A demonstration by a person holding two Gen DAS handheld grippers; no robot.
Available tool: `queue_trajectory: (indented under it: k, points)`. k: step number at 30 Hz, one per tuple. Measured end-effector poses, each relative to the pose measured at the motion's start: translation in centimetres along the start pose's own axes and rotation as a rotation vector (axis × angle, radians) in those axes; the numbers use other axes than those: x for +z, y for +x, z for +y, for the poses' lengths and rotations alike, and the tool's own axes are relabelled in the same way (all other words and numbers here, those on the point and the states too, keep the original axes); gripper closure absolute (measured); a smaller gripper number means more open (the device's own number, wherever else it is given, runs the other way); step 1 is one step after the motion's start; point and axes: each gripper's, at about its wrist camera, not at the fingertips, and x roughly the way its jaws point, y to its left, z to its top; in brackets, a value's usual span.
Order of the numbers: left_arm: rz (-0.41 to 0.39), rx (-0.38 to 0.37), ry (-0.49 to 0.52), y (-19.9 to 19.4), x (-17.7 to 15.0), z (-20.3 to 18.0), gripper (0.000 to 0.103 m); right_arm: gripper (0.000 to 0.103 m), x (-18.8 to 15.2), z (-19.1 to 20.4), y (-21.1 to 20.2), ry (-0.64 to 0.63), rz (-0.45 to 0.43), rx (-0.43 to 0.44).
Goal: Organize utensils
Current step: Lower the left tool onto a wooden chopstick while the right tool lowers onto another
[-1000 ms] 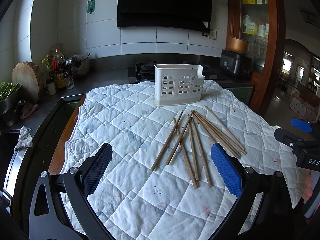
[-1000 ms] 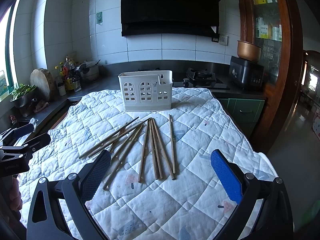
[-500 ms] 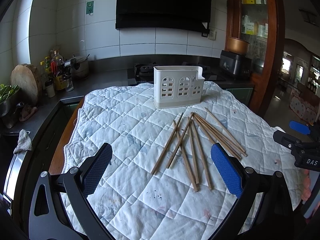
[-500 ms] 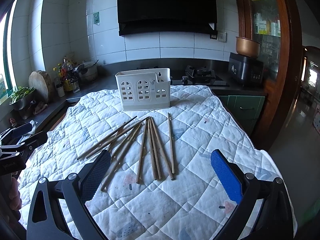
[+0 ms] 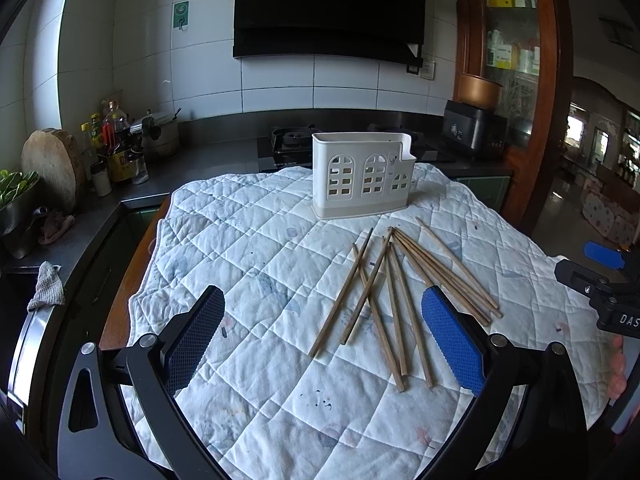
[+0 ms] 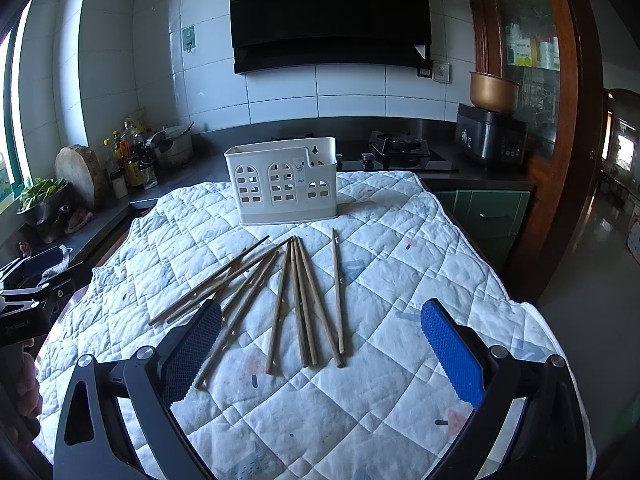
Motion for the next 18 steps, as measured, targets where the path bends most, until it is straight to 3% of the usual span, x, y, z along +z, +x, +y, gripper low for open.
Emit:
queue_trajectory:
  k: [11,15,18]
  points:
    - [0.034,0.027,0.023,2.6,-0.2,1.7,0.007,0.008,-0.3,-1.7,2.6,-0.003,0.052,-0.034]
    - [0.065,0.022,0.039,4.2,-0.5,2.2,0.007,0.019,-0.5,-2.1,3.9,0.01,0.087,-0.021]
    - [0.081,-0.006,0.044,5.2,-0.6,2.3,0.008,0.019,-0.8,-2.1,5.0,0.013,0.11,-0.016]
